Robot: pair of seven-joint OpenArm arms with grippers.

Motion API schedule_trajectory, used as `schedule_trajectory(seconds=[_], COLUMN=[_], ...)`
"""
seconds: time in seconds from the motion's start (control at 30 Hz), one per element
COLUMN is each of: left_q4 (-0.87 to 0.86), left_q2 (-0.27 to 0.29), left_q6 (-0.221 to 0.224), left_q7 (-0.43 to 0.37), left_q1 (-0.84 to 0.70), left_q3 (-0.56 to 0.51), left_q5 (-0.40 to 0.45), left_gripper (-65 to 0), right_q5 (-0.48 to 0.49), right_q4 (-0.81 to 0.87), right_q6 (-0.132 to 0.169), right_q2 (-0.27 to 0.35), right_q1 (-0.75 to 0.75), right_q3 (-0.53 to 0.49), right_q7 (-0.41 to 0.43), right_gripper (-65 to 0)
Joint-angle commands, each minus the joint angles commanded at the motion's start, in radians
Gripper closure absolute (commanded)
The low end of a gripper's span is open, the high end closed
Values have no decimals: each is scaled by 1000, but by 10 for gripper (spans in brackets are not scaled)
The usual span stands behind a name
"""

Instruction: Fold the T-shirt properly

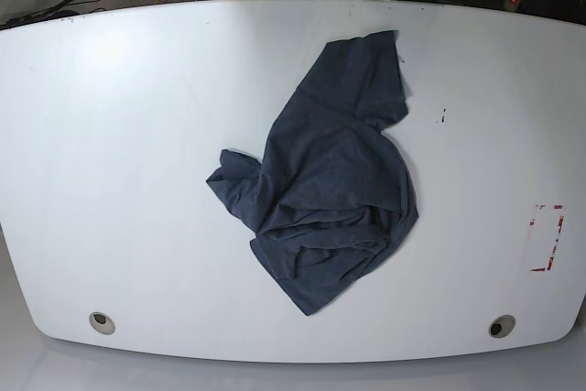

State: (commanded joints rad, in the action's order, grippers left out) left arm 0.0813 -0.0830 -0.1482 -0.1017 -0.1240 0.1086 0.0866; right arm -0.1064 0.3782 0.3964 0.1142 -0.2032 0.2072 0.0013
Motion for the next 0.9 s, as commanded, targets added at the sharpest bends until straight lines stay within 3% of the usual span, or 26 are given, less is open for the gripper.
schedule_trajectory(seconds=[0.6,0.73,0.9], left_q4=[1,114,308], left_q2=[-1,1,4], left_q6=[2,2,2], left_q7=[-11,-13,0], left_q1=[-7,-72,-181], left_q3=[1,4,4], left_q5=[6,3,3], left_gripper=[-393,-392,-392], right_q5=[-14,-6,-6], right_q4=[-8,77,201], right_q6=[0,-1,-61], right_q2=[-34,-37,-47], right_q1=[23,-40,-120], right_q3=[-24,-28,-32], right_q7=[-8,3,-2], right_gripper=[-219,-219,-222])
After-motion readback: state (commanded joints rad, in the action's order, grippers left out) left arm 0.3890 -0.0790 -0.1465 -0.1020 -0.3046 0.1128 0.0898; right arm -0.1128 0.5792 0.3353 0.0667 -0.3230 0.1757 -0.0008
